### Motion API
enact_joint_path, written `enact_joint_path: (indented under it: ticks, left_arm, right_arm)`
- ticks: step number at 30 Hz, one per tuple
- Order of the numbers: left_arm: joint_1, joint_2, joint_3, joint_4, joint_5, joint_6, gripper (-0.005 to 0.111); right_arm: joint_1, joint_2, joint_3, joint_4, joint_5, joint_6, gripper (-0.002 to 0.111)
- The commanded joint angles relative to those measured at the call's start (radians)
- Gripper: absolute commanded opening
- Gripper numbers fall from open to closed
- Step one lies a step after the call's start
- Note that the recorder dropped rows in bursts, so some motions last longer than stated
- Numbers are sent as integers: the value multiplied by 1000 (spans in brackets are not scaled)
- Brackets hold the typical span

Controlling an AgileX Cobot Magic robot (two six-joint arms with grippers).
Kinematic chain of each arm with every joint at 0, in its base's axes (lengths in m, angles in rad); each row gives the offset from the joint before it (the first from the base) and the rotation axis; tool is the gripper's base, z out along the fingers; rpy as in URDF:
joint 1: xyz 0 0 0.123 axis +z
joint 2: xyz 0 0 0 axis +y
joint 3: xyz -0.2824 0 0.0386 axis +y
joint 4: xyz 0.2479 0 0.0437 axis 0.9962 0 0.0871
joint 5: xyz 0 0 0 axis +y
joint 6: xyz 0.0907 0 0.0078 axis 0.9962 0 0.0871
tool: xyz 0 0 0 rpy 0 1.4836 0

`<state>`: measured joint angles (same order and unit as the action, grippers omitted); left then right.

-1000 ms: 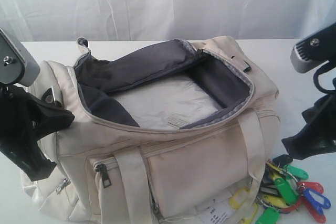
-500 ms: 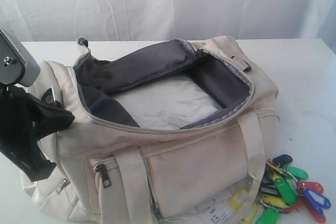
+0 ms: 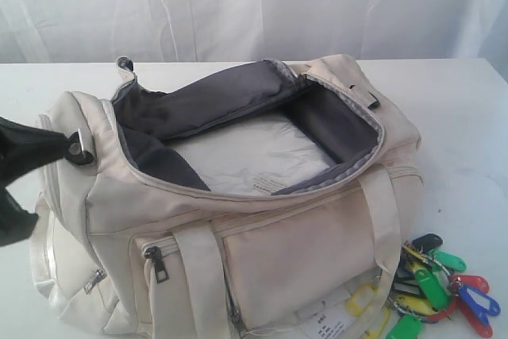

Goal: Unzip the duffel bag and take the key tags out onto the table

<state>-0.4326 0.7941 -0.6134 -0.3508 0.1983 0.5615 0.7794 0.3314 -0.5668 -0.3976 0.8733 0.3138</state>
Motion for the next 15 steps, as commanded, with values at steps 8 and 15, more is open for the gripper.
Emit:
enact_joint_path:
  ticks: [8, 15]
  left_arm:
    - [157, -259, -5, -7, 4, -4, 0]
    - [200, -339, -5, -7, 4, -4, 0]
  right_arm:
    - [-40, -112, 128, -1, -120, 11, 0]
    - [-121, -166, 139, -1, -150, 11, 0]
